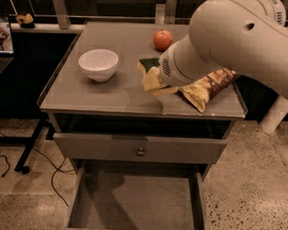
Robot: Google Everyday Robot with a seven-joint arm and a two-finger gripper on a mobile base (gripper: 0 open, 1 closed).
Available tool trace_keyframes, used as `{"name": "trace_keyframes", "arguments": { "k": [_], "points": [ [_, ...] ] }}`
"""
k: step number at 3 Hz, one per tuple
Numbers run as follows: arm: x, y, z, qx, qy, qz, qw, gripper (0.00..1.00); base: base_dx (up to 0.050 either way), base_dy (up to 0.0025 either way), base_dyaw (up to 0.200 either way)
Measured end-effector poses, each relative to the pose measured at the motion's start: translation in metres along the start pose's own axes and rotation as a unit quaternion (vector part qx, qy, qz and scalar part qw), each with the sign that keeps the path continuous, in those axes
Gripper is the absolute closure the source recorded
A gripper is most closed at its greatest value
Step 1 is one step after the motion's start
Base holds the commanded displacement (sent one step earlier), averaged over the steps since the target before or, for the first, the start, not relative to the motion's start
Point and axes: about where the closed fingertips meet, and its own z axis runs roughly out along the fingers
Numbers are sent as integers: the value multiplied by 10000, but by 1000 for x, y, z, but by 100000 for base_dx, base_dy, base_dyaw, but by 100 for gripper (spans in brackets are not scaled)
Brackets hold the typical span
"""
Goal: Place sponge into middle drawer
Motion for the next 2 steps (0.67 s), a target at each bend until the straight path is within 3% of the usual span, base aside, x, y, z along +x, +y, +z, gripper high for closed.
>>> {"name": "trace_keyframes", "arguments": {
  "k": [2],
  "points": [
    [45, 22, -35, -202, -141, 71, 9997, 100, 0, 0, 0]
  ]
}}
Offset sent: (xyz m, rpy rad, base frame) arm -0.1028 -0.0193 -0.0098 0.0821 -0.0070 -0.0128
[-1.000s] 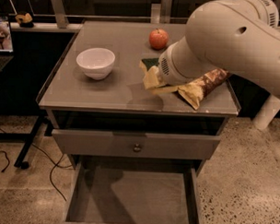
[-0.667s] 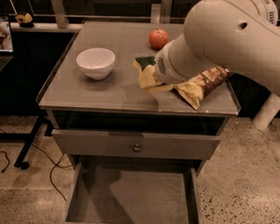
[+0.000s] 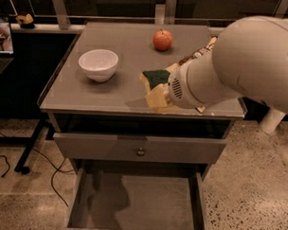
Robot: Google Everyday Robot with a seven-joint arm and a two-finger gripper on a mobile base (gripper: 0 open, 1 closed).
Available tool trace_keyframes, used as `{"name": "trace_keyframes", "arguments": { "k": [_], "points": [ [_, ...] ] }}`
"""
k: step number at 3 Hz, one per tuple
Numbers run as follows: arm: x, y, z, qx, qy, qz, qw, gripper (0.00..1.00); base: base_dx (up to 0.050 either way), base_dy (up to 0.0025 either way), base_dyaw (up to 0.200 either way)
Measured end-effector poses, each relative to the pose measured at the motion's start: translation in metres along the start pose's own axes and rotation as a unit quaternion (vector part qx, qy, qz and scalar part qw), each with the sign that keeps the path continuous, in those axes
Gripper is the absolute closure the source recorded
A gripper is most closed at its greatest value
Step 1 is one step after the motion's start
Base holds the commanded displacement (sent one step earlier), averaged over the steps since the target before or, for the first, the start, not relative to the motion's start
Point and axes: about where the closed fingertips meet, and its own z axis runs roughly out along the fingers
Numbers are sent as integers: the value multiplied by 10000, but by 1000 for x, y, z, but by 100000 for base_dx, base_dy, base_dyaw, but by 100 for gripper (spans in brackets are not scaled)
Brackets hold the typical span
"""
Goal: Place sponge into middle drawer
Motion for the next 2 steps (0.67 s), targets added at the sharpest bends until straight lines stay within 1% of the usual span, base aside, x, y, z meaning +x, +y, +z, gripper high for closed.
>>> {"name": "trace_keyframes", "arguments": {
  "k": [1, 2],
  "points": [
    [27, 3, -7, -191, 10, 21, 9998, 100, 0, 0, 0],
    [49, 5, -4, -485, 91, -69, 9988, 100, 0, 0, 0]
  ]
}}
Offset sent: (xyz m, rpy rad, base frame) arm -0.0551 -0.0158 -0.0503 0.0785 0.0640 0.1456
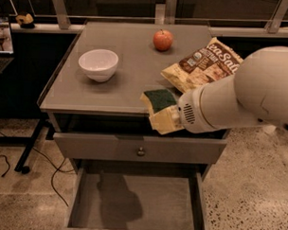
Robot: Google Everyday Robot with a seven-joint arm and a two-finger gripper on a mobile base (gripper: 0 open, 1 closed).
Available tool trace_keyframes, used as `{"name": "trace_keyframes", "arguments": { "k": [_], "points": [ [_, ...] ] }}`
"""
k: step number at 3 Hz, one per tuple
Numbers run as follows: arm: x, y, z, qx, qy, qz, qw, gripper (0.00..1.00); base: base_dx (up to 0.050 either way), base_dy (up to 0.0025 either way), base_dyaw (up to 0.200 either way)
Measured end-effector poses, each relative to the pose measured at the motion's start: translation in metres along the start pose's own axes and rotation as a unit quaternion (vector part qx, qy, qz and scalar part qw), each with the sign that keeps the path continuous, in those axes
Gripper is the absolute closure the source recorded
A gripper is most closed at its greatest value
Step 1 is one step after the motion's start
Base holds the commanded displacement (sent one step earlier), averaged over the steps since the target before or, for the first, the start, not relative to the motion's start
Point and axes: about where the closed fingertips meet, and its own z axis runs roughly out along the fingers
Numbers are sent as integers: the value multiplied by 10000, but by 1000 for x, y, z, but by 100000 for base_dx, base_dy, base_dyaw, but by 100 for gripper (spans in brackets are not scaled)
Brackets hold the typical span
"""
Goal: Place sponge into middle drawer
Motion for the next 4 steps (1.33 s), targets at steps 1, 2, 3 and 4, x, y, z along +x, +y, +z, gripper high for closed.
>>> {"name": "trace_keyframes", "arguments": {
  "k": [1, 2, 3, 4],
  "points": [
    [22, -2, 6, -230, 105, 37, 9997, 100, 0, 0, 0],
    [22, 0, 6, -250, 96, 13, 9996, 100, -4997, -6, 46],
    [22, 0, 6, -250, 96, 14, 9996, 100, 0, 0, 0],
    [48, -2, 33, -210, 173, 307, 9992, 100, 0, 0, 0]
  ]
}}
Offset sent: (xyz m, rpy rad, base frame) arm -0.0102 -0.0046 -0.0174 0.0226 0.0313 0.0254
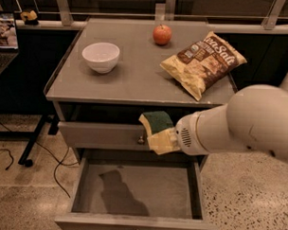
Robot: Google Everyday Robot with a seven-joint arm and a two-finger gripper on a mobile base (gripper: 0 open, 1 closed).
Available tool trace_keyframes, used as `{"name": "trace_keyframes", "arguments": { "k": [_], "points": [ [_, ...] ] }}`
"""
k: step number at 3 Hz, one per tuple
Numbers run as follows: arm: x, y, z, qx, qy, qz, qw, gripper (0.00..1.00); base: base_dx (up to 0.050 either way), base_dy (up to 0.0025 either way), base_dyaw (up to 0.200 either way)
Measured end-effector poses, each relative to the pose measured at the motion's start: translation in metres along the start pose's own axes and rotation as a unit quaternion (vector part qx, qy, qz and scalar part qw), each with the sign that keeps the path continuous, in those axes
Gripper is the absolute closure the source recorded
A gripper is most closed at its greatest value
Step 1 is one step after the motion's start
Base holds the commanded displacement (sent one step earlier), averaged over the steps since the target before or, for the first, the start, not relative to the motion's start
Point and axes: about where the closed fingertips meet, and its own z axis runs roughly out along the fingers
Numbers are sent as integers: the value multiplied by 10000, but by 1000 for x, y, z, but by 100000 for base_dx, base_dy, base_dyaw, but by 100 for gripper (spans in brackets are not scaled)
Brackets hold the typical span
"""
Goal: Place sponge into middle drawer
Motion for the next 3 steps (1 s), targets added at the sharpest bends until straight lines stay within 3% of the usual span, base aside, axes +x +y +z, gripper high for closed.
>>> {"name": "trace_keyframes", "arguments": {
  "k": [1, 3],
  "points": [
    [24, -4, 25, 23, 104, 289, 9995, 100, 0, 0, 0],
    [29, -13, 36, 94, 122, 452, 9989, 100, 0, 0, 0]
  ]
}}
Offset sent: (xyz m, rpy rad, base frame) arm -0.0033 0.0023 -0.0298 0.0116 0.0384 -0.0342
